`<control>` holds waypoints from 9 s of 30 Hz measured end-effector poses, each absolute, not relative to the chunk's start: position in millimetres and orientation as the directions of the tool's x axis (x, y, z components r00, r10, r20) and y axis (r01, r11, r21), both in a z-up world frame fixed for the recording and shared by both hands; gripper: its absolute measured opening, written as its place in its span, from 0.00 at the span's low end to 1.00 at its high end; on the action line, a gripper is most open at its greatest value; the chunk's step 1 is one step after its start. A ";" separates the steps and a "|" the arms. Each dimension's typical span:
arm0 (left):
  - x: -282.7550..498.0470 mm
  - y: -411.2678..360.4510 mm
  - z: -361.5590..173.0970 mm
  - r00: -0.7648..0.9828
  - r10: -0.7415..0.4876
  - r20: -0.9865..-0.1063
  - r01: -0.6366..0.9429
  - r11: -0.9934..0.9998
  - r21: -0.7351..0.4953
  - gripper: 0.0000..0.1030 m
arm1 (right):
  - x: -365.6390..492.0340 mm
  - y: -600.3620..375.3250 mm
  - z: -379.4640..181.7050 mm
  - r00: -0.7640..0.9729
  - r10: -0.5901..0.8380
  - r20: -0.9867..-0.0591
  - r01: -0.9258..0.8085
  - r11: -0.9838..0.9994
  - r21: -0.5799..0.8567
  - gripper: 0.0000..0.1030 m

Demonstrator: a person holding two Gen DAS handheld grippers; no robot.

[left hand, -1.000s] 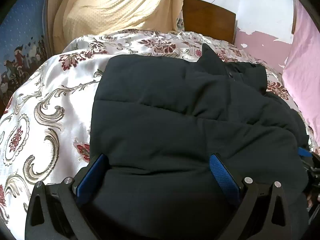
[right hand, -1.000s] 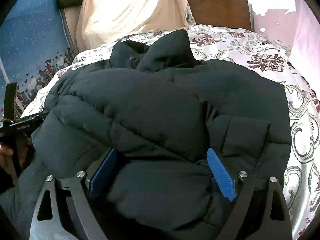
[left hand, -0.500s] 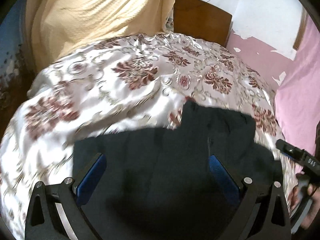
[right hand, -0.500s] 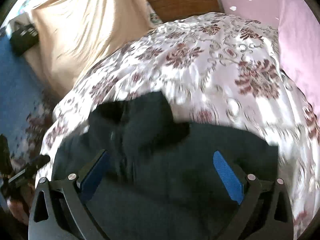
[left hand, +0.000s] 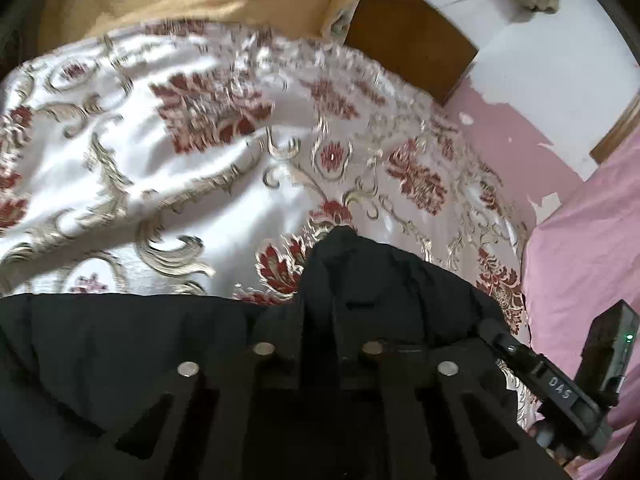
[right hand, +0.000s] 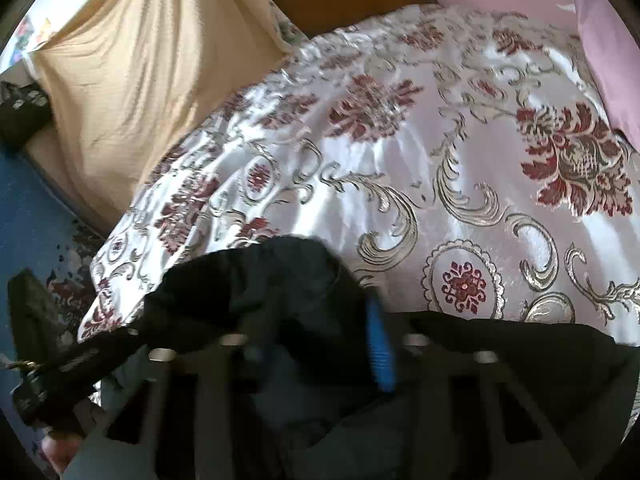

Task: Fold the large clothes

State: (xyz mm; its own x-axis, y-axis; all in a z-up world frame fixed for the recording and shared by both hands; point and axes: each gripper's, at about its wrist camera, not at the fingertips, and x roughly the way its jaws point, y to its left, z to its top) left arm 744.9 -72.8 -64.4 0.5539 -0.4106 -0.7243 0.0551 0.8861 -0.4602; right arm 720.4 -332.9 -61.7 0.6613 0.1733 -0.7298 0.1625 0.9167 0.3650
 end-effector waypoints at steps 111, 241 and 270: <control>640.4 -54.2 -86.5 0.642 -0.209 -0.738 0.076 0.975 -0.209 0.54 | 606.7 -316.5 -97.0 0.747 0.113 -0.655 -0.074 0.994 0.087 0.09; 129.7 -8.1 -58.8 0.717 0.111 -0.688 0.345 0.801 0.489 0.55 | 120.1 -257.0 -60.0 0.486 -0.189 -0.853 -0.402 0.818 -0.411 0.97; 126.4 -7.4 -10.4 0.777 0.024 -0.629 0.257 0.901 0.351 0.07 | 100.3 -264.6 -37.7 0.734 -0.167 -0.659 -0.082 0.941 -0.329 0.09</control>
State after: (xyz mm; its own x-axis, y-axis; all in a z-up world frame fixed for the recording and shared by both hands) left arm 126.4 -7.4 -10.4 0.7772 0.0235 -0.6288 0.2566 0.9005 0.3509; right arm 100.3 -264.6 -37.7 0.7339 -0.1665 -0.6586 -0.0818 0.9408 -0.3290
